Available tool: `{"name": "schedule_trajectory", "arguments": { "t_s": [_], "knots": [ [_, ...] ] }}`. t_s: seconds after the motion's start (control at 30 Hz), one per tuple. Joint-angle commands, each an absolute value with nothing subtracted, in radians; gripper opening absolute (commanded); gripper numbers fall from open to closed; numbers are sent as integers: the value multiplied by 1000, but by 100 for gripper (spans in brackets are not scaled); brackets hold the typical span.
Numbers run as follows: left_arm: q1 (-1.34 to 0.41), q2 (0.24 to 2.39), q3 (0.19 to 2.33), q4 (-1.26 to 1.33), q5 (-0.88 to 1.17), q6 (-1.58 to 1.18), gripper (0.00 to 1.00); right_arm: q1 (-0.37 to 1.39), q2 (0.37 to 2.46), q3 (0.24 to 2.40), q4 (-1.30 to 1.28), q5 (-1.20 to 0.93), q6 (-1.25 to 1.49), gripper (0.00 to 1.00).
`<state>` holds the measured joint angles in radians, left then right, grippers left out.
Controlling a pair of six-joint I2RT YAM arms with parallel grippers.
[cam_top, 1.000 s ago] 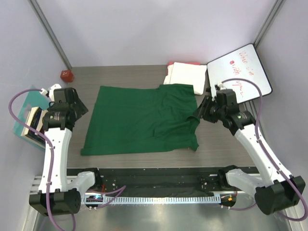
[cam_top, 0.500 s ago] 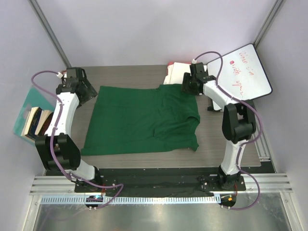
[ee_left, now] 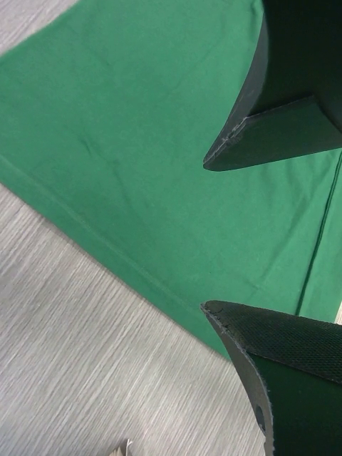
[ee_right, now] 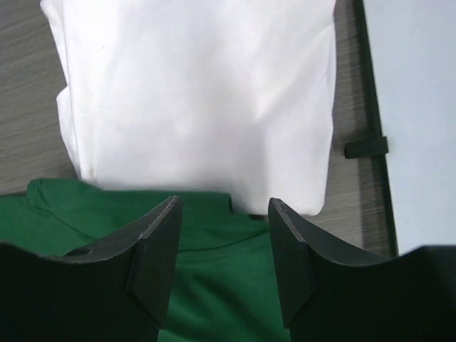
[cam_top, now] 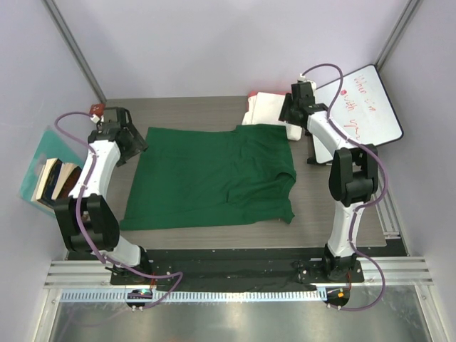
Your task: Fold and stack the t-shirts
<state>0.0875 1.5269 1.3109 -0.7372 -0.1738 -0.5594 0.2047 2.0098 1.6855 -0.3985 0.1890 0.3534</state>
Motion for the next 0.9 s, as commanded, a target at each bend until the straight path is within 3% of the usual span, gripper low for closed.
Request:
{"name": "schedule_trajectory", "arguments": {
  "t_s": [0.0,0.4,0.57,0.67,0.7,0.77,0.8,0.87],
  "knots": [
    [92,1531,1310,-687,-161,-529,73,172,2054,1767,-374,167,347,57],
    [92,1546,1292,-678,-147,-534,73,164,2155,1833,-387,12,373,57],
    [92,1555,1295,-673,-137,-532,73,166,2160,1819,-385,-75,380,53],
    [92,1563,1292,-672,-127,-534,73,167,2155,1807,-383,-97,383,41],
    [92,1569,1292,-672,-124,-534,73,167,2152,1796,-380,-98,382,27],
    [92,1575,1292,-672,-115,-534,73,170,2143,1783,-373,-104,382,14],
    [92,1580,1293,-672,-114,-534,73,172,2141,1772,-373,-115,377,1],
    [92,1585,1295,-672,-109,-534,73,175,2131,1758,-368,-126,380,1]
  ]
}}
